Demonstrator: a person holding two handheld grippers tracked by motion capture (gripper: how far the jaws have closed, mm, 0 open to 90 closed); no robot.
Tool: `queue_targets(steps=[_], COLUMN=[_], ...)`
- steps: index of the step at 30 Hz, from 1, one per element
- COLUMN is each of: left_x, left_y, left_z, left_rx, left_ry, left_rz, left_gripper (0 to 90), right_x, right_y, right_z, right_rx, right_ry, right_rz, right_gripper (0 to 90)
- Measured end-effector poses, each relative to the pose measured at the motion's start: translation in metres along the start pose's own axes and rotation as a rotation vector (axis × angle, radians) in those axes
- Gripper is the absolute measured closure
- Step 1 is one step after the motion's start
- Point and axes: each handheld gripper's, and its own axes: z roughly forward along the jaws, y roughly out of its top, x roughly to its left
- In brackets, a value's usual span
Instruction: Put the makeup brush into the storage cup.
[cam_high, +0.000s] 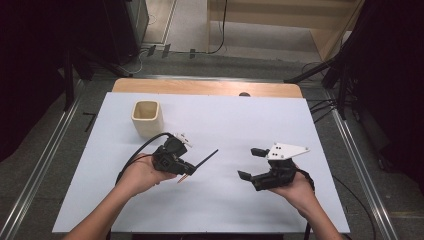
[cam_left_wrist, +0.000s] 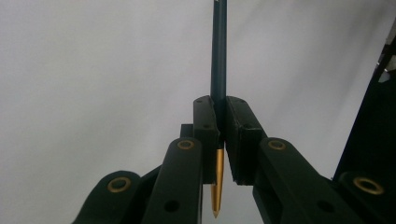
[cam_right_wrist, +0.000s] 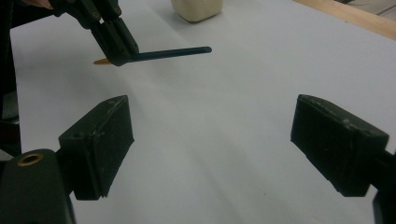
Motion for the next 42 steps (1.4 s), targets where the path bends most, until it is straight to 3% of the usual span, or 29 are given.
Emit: queue_targets(steps=[8,15,19,23,30,38,42], left_x=[-0.003,-0.004,-0.004,-0.006,-0.008,-0.011,-0.012], left_y=[-0.001,-0.001,0.001,0.003,0.008,0.010,0.011], left_z=[-0.001,-0.001,-0.002,-0.002,-0.002,0.000,0.001], left_rx=[-0.003,0.029,0.045,0.088,0.118,0.169,0.186], left_ry=[-0.034,-0.057,-0.058,-0.050,-0.065,-0.075,-0.073], left_rz=[0.054,0.086,0.127,0.175,0.233,0.270,0.290], left_gripper=[84.0,84.0,84.0,84.0,84.0,84.0,84.0], right_x=[0.002,0.002,0.002,0.005,0.007,0.009,0.010], right_y=[0.009,0.016,0.021,0.023,0.030,0.042,0.045], right_z=[0.009,0.016,0.021,0.024,0.032,0.039,0.039], right_rx=[0.015,0.035,0.047,0.057,0.104,0.147,0.169], right_ry=[0.044,0.074,0.101,0.121,0.174,0.202,0.243], right_rz=[-0.014,-0.027,-0.049,-0.082,-0.112,-0.157,-0.167], right_gripper=[13.7,14.1,15.1,15.8,19.1,22.4,22.9])
